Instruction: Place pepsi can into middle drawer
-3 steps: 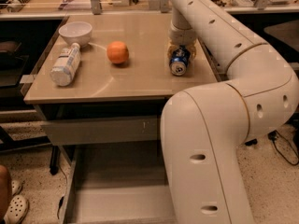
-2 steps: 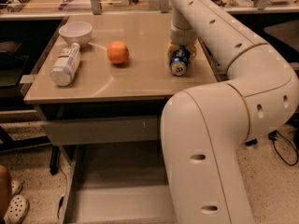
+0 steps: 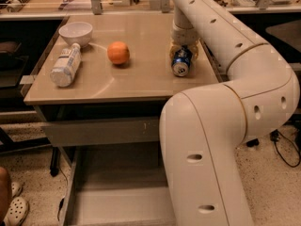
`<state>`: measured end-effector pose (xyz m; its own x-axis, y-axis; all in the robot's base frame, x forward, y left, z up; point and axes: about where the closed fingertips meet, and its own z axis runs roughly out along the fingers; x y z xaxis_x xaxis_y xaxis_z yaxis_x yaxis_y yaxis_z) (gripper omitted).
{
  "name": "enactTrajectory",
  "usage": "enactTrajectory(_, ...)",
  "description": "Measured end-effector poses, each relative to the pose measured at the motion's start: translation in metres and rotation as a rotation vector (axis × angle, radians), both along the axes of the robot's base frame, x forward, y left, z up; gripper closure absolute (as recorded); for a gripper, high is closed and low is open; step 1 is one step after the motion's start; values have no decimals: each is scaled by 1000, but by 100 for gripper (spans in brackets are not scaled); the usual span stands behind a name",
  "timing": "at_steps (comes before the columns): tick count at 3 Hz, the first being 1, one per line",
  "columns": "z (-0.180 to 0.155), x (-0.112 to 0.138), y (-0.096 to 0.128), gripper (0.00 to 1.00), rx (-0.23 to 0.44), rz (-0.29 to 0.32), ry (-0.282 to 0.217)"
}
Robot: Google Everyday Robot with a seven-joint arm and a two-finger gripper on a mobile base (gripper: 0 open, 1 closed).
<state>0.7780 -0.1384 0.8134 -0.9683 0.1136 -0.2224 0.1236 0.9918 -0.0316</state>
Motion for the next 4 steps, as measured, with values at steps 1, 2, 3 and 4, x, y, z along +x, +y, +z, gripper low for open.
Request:
enactTrajectory(1,1,-16,-18,100,27,-11,20)
enactTrajectory(2,-2,-40,-32,100,73,-8,53)
enactTrajectory(3,-2,-40,-32,100,73,-8,53)
enactTrajectory(4,-2,-54,-35,100,71,-5,63)
